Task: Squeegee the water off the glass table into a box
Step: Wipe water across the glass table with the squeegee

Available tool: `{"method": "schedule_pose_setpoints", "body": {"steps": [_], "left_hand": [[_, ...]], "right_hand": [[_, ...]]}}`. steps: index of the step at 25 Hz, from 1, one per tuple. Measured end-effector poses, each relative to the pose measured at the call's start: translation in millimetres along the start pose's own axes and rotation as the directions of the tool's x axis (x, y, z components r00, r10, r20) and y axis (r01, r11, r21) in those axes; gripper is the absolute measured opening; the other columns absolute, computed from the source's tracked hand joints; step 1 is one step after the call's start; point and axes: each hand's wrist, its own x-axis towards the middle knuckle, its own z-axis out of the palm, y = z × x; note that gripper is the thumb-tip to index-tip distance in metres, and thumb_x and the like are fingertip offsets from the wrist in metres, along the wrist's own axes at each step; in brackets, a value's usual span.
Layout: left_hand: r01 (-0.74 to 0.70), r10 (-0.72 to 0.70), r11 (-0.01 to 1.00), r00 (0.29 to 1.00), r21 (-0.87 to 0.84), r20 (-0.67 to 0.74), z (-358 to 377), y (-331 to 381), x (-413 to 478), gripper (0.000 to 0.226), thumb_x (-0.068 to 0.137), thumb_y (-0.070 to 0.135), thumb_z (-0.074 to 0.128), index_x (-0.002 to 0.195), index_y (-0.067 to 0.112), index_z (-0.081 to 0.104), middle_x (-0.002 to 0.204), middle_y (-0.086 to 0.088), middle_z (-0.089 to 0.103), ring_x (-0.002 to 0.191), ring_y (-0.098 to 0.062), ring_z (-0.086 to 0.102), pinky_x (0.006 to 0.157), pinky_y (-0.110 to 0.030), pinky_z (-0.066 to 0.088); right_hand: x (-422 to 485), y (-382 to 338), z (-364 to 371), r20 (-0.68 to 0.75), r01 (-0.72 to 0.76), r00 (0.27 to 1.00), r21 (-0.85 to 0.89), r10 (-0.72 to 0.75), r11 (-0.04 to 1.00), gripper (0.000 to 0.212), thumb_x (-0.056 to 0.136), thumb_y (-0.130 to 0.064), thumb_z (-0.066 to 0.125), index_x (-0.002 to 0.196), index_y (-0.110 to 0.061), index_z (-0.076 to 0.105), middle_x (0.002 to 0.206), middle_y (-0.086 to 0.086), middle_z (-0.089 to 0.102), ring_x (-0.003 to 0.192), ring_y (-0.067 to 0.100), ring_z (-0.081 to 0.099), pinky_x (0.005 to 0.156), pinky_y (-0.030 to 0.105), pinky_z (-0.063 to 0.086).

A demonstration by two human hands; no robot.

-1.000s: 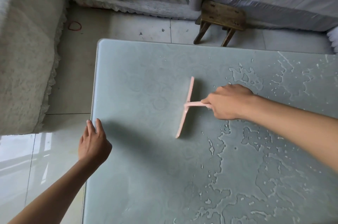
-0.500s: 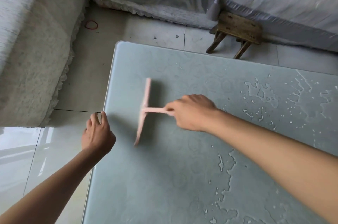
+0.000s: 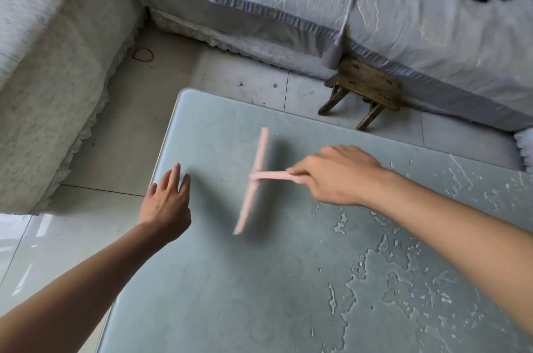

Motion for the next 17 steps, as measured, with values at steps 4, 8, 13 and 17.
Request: {"method": "schedule_pose_setpoints", "body": {"steps": [4, 8, 13, 17], "left_hand": [[-0.013, 0.012, 1.0, 0.998, -0.007, -0.068, -2, 9, 20, 0.056, 0.09, 0.02, 0.041, 0.145, 0.012, 0.029, 0.16, -0.011, 0.007, 0.147, -0.024, 0.008, 0.114, -0.038, 0.023], [-0.054, 0.056, 0.998, 0.997, 0.03, -0.055, 3, 17, 20, 0.052, 0.09, 0.02, 0.039, 0.141, 0.014, 0.03, 0.157, -0.008, 0.013, 0.144, -0.022, 0.015, 0.109, -0.034, 0.03], [-0.06, 0.057, 0.996, 0.997, 0.065, 0.05, -12, 22, 22, 0.055, 0.092, 0.02, 0.036, 0.145, 0.013, 0.027, 0.158, -0.009, 0.006, 0.144, -0.022, 0.015, 0.106, -0.034, 0.032], [-0.054, 0.031, 0.986, 0.988, 0.155, 0.151, -22, 34, 25, 0.054, 0.09, 0.018, 0.037, 0.143, 0.008, 0.031, 0.156, -0.016, 0.01, 0.141, -0.026, 0.02, 0.105, -0.034, 0.033]], "right_hand": [[66, -16, -10, -0.024, 0.063, 0.998, 0.05, -0.062, 0.997, 0.038, 0.092, -0.029, 0.048, 0.123, -0.049, 0.055, 0.123, 0.0, 0.061, 0.111, 0.031, 0.055, 0.076, 0.033, 0.036], [47, 38, 23, 0.06, -0.08, 0.996, 0.245, 0.068, 0.966, 0.037, 0.093, -0.036, 0.047, 0.124, -0.056, 0.05, 0.131, -0.004, 0.058, 0.118, 0.029, 0.053, 0.087, 0.035, 0.044], [-21, 113, 36, 0.274, -0.389, 0.901, 0.164, 0.337, 0.907, 0.036, 0.093, -0.034, 0.045, 0.123, -0.052, 0.054, 0.112, -0.003, 0.065, 0.094, 0.023, 0.061, 0.077, 0.029, 0.047], [-27, 98, 25, 0.156, -0.305, 0.946, 0.141, 0.284, 0.942, 0.035, 0.092, -0.037, 0.041, 0.118, -0.059, 0.048, 0.118, -0.003, 0.063, 0.107, 0.029, 0.058, 0.079, 0.035, 0.047]]}}
